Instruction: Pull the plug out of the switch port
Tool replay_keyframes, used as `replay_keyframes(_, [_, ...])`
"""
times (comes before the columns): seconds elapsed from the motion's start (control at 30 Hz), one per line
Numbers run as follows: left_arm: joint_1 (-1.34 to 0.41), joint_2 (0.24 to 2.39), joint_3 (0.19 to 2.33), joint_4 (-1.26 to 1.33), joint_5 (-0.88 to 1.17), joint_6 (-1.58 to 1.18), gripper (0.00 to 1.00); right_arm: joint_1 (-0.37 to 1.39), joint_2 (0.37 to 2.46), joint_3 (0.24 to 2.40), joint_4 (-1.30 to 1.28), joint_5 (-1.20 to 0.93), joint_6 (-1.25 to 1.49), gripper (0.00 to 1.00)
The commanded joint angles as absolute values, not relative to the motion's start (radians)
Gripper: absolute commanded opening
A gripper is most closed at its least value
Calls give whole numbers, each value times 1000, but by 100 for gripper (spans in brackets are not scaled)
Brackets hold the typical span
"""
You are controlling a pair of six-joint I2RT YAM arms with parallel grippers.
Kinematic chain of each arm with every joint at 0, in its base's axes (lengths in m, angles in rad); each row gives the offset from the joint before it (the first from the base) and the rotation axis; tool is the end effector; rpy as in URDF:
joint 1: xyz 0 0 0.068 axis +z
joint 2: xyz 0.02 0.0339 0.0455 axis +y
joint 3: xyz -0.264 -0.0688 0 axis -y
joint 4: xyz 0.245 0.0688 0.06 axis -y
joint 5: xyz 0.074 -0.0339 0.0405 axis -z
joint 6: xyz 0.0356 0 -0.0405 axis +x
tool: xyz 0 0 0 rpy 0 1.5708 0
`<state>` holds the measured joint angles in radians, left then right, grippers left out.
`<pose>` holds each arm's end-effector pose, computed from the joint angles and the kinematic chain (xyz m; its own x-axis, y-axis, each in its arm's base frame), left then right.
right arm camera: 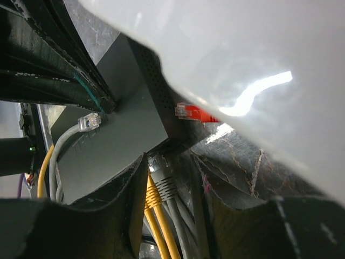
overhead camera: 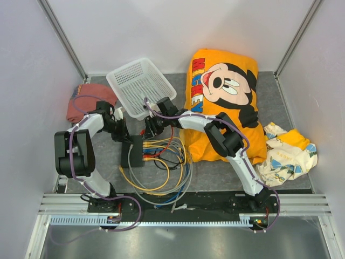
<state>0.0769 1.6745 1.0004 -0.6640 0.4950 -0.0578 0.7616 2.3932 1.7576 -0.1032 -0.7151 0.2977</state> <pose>0.3009 0.0062 0.1675 -0.9710 -0.1258 -0.2035 -0.0145 0.8800 -0.4748 0.3608 0.3763 0.1280 -0.7217 -0.3821 -0.5772 -0.6905 0.3389 0.6390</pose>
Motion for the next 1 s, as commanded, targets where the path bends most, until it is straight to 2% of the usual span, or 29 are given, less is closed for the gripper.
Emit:
replay_keyframes(0.0, [69,1713,982,-597,403,-64,2,776,2448,1761,-209,-758,302,44])
replay_keyframes(0.3, [69,1717,983,-597,405,-63,2,778,2467,1778,-224,-764,298,41])
replay_keyframes(0.57, [67,1721,985,-597,402,-61,1,798,2477,1818,-296,-724,230,32])
replay_keyframes(0.77, [69,1721,985,-597,402,-60,1,802,2488,1848,-345,-750,192,34])
replay_keyframes(0.97, [69,1715,985,-597,396,-58,2,802,2516,1867,-367,-724,192,26])
